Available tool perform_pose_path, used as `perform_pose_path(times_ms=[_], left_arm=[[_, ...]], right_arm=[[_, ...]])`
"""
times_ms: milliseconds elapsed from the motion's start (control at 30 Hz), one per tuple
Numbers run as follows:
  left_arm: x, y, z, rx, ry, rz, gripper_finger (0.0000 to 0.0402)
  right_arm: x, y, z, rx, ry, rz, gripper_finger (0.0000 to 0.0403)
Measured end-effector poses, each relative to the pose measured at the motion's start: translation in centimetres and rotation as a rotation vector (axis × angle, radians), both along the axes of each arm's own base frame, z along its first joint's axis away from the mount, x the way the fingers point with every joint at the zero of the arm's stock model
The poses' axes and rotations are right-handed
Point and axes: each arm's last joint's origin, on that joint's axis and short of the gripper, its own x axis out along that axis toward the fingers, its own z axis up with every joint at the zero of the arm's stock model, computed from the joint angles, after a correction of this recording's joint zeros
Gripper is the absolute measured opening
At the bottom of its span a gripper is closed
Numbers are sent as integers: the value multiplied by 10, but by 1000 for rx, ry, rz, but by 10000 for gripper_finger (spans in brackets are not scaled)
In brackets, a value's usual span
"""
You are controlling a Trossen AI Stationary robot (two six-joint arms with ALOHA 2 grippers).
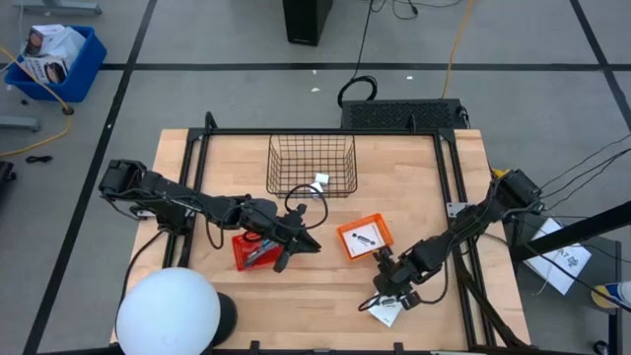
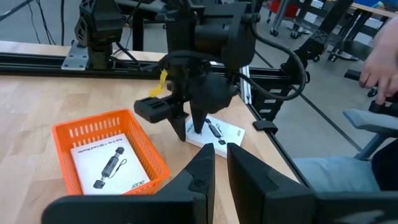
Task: Pick and place items into bin
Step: Put the card reader box into the orange basket
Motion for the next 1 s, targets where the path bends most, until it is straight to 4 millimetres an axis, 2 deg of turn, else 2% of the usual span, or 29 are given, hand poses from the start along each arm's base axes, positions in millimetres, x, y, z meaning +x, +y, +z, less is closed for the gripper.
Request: perform_pose_path(times_ms=[267, 500, 667, 800, 1000], left_arm=[[0, 0, -1, 3, 6, 0, 47], [-1, 0, -2, 7, 23, 0, 47], [-1, 0, -2, 4, 23, 0, 47], [-1, 0, -2, 4, 22, 0, 47], [-1, 0, -2, 3, 22, 1, 47]], right_arm=[[5, 7, -21, -35, 11, 54, 162], [4, 7, -39, -87, 69, 40, 97], [5, 4, -41, -85, 103, -56, 52], [6, 3, -41, -73, 108, -114, 33], [6, 5, -36, -59, 70, -111, 12]])
